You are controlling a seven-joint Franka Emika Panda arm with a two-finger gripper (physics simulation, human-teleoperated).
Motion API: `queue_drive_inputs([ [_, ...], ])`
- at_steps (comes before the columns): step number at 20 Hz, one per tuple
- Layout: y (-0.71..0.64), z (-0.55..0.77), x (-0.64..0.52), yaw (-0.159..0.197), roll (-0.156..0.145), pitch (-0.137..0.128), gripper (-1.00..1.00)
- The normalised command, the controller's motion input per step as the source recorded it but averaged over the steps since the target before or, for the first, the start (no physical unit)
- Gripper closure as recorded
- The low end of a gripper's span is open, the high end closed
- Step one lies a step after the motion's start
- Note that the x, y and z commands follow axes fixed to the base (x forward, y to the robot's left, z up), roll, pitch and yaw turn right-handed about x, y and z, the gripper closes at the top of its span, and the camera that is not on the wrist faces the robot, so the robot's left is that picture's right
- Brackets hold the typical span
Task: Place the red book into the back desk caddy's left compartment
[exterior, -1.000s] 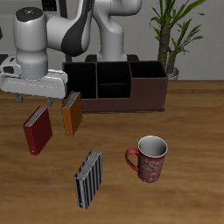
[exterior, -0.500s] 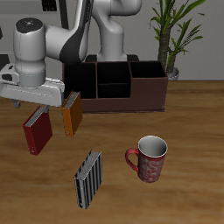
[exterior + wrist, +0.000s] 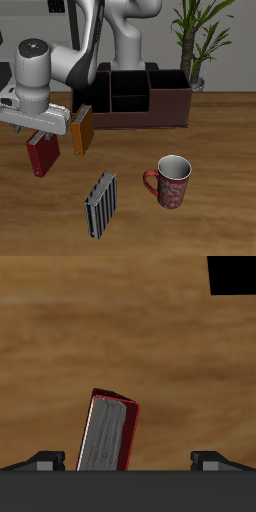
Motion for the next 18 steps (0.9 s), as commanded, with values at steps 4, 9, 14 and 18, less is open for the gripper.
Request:
queue_drive_inputs([
  [4, -0.05, -0.30, 0.03, -0.008, -0.003, 0.029, -1.00],
  [9, 0.12, -0.19, 0.02, -0.012, 0.024, 0.021, 1.00],
  [14, 0.01, -0.04, 0.02, -0.007, 0.003, 0.004, 1.00],
  [18, -0.08, 0.34, -0.02, 0.006, -0.035, -0.038, 1.00],
])
